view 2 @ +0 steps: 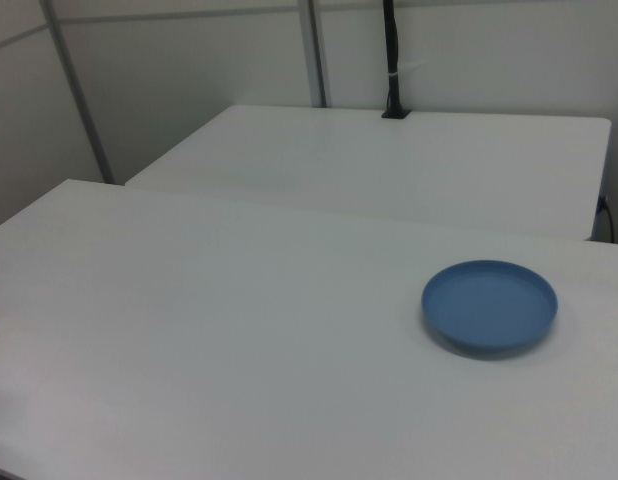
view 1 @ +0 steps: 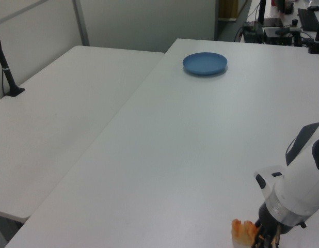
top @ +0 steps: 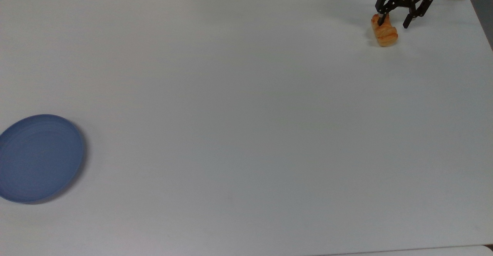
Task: Put the bread on the table
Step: 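Lower the bread roll onto the table and open the gripper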
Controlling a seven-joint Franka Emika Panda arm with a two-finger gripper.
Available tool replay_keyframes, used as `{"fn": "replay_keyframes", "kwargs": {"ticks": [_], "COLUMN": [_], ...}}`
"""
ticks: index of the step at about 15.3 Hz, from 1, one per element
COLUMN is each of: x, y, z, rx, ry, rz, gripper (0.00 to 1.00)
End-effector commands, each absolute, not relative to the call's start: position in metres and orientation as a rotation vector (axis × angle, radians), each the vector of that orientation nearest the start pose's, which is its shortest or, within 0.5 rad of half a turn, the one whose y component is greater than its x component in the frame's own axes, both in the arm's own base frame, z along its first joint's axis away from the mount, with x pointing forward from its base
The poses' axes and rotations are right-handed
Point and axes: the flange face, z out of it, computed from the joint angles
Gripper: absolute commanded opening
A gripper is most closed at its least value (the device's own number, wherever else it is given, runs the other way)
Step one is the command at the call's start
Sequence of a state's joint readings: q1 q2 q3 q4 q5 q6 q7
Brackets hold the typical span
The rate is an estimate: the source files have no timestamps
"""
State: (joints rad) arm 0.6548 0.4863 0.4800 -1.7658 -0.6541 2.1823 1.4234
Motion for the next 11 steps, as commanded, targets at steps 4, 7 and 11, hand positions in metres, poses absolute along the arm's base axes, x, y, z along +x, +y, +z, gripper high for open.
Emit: {"fn": "replay_keyframes", "kwargs": {"ticks": [4,7,11], "x": [0.341,0.365,0.409], "y": [0.576,0.56,0.514], "z": [0.332,0.357,0.421], "rx": [-3.155,-3.126,-3.084], "ry": [0.037,0.145,0.175], "rz": [-0.484,-0.463,-0.274], "gripper": [1.0,1.0,1.0]}}
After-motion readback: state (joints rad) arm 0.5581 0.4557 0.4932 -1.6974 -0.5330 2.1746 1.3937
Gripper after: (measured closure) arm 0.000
